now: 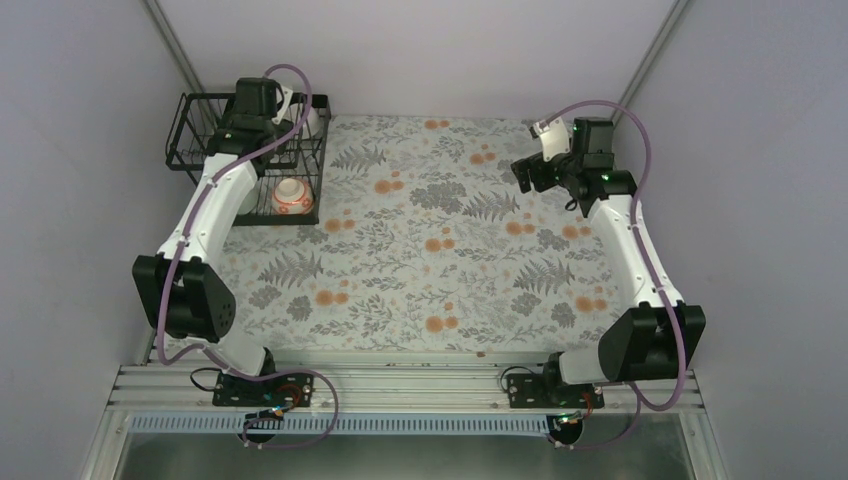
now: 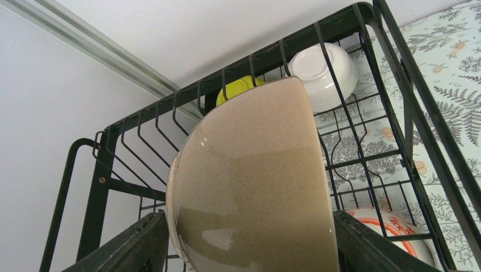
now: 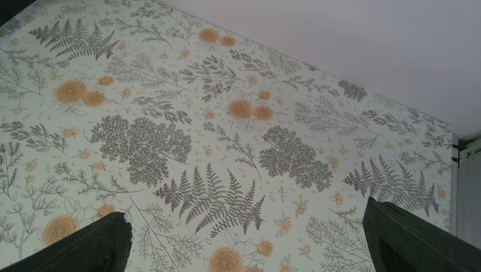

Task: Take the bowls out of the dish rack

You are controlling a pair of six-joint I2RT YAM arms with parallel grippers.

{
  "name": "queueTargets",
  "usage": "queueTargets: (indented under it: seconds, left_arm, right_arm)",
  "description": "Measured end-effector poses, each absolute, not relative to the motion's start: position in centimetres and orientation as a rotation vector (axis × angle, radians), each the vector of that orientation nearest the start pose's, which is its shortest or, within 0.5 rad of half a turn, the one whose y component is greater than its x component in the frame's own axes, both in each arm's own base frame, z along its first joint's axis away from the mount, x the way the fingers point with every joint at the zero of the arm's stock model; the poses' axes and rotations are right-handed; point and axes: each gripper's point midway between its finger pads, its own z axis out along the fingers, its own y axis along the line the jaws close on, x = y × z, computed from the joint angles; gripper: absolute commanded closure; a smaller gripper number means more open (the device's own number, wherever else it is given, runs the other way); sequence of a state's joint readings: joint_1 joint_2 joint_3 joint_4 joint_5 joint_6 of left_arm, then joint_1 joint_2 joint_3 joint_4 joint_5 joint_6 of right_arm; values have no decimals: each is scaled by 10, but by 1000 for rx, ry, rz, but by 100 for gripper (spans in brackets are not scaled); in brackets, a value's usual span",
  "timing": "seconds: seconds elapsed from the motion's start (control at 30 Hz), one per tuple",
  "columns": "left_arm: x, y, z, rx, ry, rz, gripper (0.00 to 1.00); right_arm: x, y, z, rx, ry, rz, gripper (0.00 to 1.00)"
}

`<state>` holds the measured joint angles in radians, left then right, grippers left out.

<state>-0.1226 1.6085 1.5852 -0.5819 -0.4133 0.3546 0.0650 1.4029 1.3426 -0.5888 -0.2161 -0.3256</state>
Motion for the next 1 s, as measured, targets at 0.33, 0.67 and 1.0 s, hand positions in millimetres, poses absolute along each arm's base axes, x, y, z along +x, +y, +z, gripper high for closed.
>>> queueTargets:
  seconds: [0.33,0.67,1.0]
  left_arm:
    - [475,17,301,262,2162,623,45]
    - [481,36,305,200,2152,743,67]
    - [480,46,305,157,2143,785,87]
  right_arm:
    - [411,65,258,-565,2155,98,0]
    - [410,65,253,-570,2159,103,0]
    - [410,65,250,-572,2162,105,0]
